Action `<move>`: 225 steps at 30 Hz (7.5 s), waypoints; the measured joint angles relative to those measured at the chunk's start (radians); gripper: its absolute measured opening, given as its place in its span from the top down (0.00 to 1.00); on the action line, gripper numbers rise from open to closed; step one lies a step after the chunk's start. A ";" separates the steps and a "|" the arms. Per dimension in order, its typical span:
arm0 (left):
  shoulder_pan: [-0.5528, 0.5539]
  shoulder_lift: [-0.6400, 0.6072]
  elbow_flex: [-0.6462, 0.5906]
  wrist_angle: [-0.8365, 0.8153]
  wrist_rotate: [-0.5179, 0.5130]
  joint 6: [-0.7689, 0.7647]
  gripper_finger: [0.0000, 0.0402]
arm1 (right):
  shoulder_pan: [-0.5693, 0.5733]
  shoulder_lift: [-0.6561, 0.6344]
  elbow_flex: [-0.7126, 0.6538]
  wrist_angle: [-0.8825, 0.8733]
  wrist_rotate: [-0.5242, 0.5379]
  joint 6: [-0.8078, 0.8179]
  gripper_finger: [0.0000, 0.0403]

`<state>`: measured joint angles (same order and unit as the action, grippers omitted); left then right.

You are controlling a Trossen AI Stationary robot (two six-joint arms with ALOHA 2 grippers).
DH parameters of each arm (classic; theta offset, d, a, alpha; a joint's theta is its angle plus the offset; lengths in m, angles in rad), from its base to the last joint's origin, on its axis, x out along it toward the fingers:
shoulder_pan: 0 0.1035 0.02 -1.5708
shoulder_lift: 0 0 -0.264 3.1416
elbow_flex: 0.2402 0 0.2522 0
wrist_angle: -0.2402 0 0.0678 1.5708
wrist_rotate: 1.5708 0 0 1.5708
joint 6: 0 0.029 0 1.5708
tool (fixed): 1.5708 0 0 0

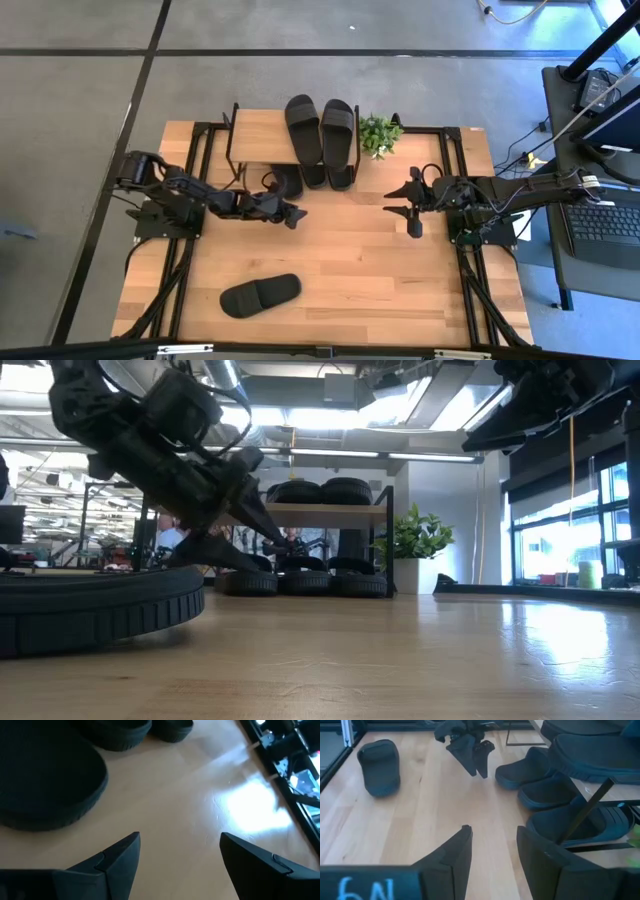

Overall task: Pick and place slides into the shelf
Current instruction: Put the black slide under the shelf

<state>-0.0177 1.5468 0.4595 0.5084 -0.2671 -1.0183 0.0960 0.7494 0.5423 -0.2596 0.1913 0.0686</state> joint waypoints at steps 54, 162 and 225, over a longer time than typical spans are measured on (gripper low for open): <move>0.233 0.044 0.032 -0.108 0.018 0.029 0.34 | -0.011 0.000 0.000 -0.060 0.000 -0.025 0.61; -0.693 0.261 0.735 -1.673 0.463 -0.906 0.34 | -0.063 0.615 0.002 1.039 -0.091 -0.129 0.61; -0.769 0.350 0.880 -1.560 -0.267 -0.151 0.34 | -0.076 0.615 0.002 1.032 -0.068 -0.043 0.61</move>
<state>-0.7864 1.8965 1.3399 -1.0519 -0.5339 -1.1688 0.0204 1.3643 0.5442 0.7727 0.1229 0.0257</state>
